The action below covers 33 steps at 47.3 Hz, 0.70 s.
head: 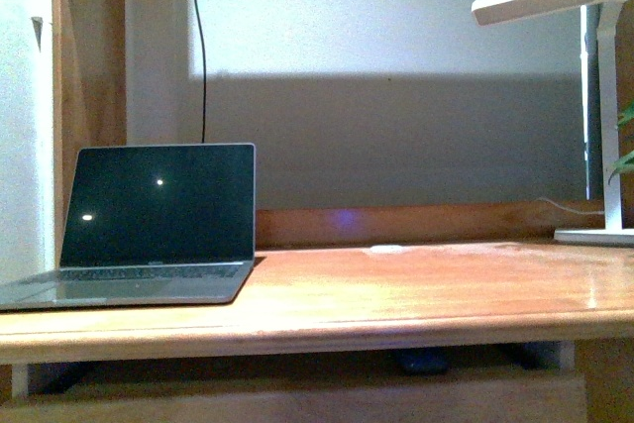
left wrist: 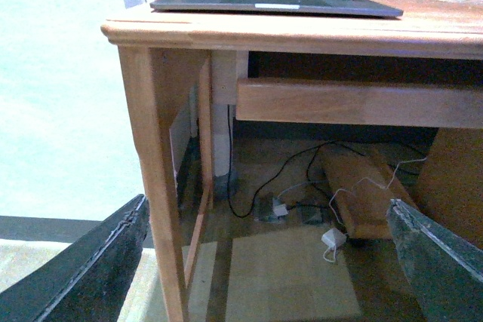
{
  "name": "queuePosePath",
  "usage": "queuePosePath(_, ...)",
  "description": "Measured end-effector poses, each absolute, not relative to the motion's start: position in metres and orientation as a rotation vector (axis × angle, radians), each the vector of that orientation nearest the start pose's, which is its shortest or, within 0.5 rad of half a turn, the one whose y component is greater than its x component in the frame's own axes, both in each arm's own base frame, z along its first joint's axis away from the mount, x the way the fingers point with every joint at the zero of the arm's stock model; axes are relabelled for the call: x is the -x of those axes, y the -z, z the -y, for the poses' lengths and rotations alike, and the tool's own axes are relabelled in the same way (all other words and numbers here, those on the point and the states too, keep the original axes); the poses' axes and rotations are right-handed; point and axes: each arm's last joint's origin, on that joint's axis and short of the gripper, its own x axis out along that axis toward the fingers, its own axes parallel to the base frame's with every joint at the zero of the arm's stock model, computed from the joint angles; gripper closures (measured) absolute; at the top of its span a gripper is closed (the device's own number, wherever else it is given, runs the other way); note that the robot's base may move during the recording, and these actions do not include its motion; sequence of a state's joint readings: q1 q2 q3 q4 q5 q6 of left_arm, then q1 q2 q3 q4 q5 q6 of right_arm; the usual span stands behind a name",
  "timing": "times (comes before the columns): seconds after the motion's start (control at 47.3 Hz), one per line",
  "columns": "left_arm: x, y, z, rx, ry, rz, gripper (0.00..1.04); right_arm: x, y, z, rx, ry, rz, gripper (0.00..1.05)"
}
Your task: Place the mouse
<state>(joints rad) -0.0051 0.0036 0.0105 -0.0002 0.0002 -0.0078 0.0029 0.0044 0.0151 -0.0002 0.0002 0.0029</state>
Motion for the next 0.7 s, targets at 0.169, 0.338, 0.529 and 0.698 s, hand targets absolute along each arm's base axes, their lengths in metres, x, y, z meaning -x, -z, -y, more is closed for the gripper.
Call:
queuePosePath(0.169, -0.097, -0.167, 0.001, 0.008, 0.005, 0.007, 0.08, -0.097, -0.168, 0.000, -0.002, -0.003, 0.010, 0.07)
queuePosePath(0.338, -0.102, -0.161, -0.001, 0.174, 0.051, -0.222, 0.08, -0.097, -0.168, 0.000, -0.002, -0.003, 0.010, 0.07)
queuePosePath(0.529, -0.127, -0.163, -0.013, 0.168, 0.070, -0.320, 0.08, -0.097, -0.168, 0.000, -0.003, -0.003, 0.010, 0.07)
queuePosePath(0.698, -0.167, -0.174, -0.029, -0.007, 0.113, -0.335, 0.08, -0.097, -0.168, 0.000, -0.003, -0.003, 0.010, 0.07)
